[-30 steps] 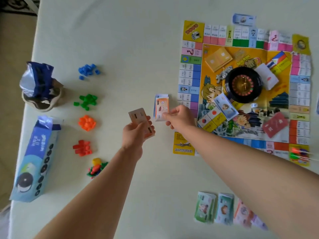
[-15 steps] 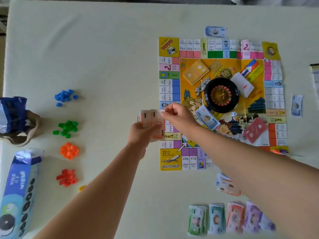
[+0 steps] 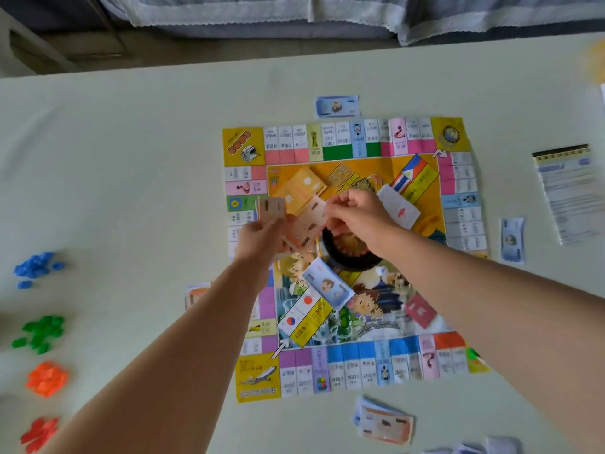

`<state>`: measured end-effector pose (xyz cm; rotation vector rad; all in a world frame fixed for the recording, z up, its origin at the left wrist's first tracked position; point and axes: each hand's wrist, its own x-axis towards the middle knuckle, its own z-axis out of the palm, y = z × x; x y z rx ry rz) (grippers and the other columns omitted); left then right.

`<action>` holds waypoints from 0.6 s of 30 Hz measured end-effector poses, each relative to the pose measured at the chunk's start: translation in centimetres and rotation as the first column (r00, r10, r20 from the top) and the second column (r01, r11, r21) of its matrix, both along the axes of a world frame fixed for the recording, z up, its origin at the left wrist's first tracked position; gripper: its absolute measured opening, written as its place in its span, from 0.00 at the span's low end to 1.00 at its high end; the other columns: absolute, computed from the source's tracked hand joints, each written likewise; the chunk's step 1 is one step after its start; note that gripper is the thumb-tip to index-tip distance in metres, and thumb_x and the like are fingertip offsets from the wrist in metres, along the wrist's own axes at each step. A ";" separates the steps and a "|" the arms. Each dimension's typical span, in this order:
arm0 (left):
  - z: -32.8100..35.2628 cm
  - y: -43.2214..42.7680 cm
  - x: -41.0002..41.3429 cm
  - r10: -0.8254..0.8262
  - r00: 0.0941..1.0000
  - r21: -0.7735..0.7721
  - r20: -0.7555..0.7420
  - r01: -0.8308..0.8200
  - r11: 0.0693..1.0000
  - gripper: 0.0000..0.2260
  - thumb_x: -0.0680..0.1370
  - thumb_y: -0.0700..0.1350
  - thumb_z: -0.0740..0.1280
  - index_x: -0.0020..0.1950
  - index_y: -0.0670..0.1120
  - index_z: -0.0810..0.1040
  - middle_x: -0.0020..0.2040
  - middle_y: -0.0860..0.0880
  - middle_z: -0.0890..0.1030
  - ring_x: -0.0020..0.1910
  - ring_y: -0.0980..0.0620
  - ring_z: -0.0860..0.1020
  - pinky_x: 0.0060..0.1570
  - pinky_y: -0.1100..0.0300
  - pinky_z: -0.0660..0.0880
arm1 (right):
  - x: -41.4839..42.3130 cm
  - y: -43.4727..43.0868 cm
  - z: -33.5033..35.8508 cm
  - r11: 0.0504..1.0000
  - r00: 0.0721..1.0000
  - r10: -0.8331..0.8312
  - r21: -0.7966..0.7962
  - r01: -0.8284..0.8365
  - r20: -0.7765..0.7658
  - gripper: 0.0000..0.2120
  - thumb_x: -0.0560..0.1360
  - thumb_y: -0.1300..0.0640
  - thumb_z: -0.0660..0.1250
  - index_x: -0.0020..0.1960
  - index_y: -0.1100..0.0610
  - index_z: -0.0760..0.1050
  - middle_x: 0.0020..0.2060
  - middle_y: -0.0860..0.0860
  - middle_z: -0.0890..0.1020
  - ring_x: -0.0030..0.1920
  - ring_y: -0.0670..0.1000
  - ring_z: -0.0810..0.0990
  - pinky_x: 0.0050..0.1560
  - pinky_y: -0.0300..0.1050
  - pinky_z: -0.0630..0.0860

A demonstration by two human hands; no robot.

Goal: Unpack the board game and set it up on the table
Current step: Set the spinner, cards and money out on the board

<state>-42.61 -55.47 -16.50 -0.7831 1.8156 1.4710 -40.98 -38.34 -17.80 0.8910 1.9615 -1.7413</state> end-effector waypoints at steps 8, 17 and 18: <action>-1.0 7.0 -6.4 0.167 0.980 0.092 -0.105 -0.158 0.983 0.10 0.75 0.32 0.61 0.44 0.43 0.80 0.38 0.46 0.82 0.35 0.49 0.80 0.43 0.54 0.80 | -8.9 8.1 -1.0 0.866 0.886 -0.463 -0.199 0.458 0.025 0.05 0.74 0.70 0.67 0.42 0.63 0.74 0.43 0.63 0.82 0.34 0.54 0.83 0.38 0.41 0.82; -3.0 11.2 -10.5 0.113 0.983 0.055 -0.146 -0.106 0.993 0.07 0.76 0.35 0.66 0.52 0.41 0.79 0.44 0.43 0.83 0.41 0.48 0.82 0.42 0.56 0.80 | -14.4 9.4 -3.7 0.899 0.902 -0.433 -0.075 0.431 -0.001 0.09 0.75 0.67 0.67 0.54 0.65 0.74 0.46 0.62 0.82 0.30 0.51 0.83 0.34 0.40 0.82; -3.1 11.4 -10.8 0.097 0.984 0.034 -0.152 -0.093 0.995 0.07 0.75 0.36 0.67 0.53 0.41 0.79 0.44 0.43 0.83 0.41 0.49 0.82 0.43 0.56 0.80 | -14.4 9.7 -4.0 0.923 0.923 -0.383 0.041 0.384 -0.027 0.09 0.75 0.65 0.68 0.54 0.63 0.74 0.47 0.59 0.83 0.31 0.51 0.83 0.34 0.41 0.82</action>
